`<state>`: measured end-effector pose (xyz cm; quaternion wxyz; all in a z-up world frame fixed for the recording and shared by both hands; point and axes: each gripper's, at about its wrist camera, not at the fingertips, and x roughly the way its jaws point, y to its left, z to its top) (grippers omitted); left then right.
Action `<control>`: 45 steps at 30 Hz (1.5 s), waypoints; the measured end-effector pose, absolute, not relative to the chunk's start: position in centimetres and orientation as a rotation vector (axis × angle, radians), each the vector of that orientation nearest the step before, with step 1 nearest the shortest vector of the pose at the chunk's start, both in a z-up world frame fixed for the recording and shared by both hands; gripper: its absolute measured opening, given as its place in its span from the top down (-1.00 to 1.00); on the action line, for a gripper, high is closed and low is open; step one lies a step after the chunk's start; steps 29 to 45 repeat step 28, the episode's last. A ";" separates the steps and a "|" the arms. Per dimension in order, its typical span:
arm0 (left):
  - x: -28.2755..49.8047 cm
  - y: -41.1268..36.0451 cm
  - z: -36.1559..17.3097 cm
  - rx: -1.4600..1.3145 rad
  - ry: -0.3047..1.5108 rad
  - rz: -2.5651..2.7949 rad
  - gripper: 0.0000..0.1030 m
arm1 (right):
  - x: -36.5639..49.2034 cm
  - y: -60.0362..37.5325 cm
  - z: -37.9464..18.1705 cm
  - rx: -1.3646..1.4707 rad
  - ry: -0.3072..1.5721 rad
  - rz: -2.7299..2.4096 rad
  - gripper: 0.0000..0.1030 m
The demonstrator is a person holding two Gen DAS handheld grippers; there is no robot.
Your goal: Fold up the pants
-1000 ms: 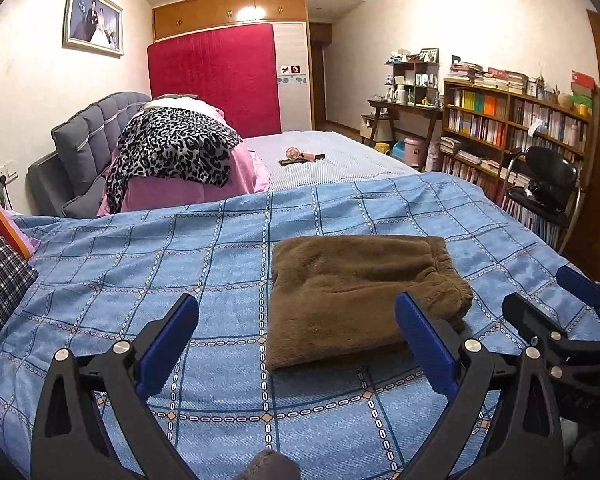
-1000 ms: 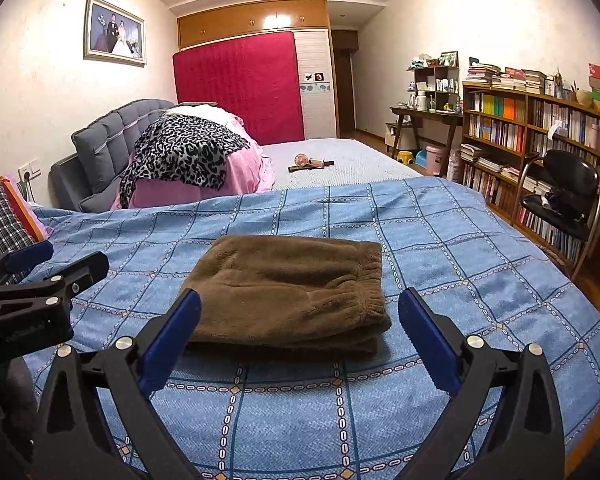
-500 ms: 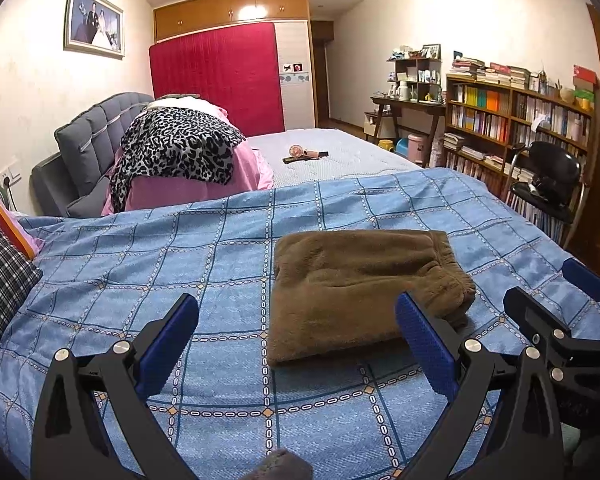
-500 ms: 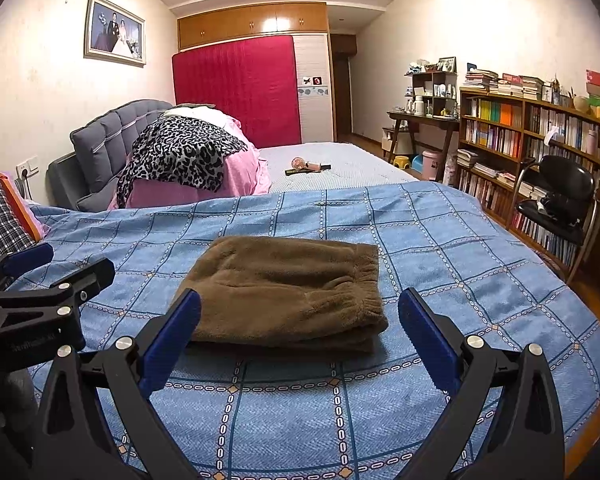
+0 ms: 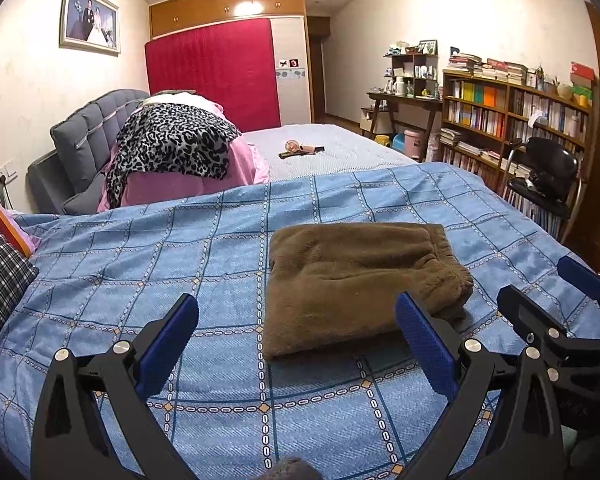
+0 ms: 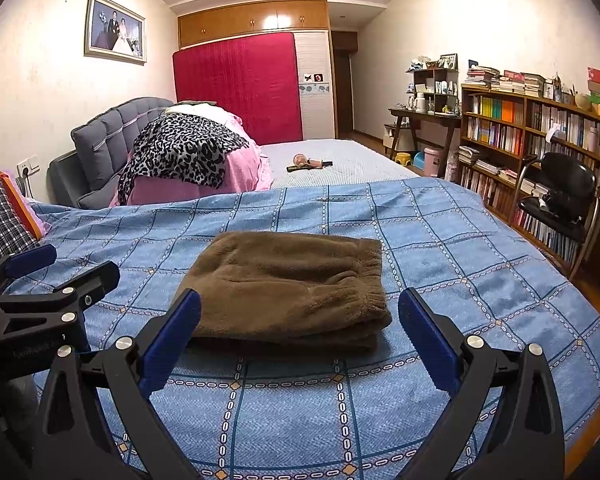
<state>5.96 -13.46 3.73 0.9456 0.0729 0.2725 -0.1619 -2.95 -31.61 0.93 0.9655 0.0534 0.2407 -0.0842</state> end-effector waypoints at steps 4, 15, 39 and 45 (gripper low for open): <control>6.2 -13.4 3.4 0.148 0.567 -0.328 -0.90 | -2.6 -31.8 0.5 0.113 0.499 -0.169 -0.94; 6.1 -13.7 2.6 0.169 0.547 -0.340 -0.90 | -2.2 -32.0 -0.5 0.125 0.518 -0.171 -0.94; 9.0 -12.6 -0.3 0.124 0.665 -0.290 -0.90 | -0.7 -32.7 -2.9 0.140 0.587 -0.197 -0.94; 9.0 -12.6 -0.3 0.124 0.665 -0.290 -0.90 | -0.7 -32.7 -2.9 0.140 0.587 -0.197 -0.94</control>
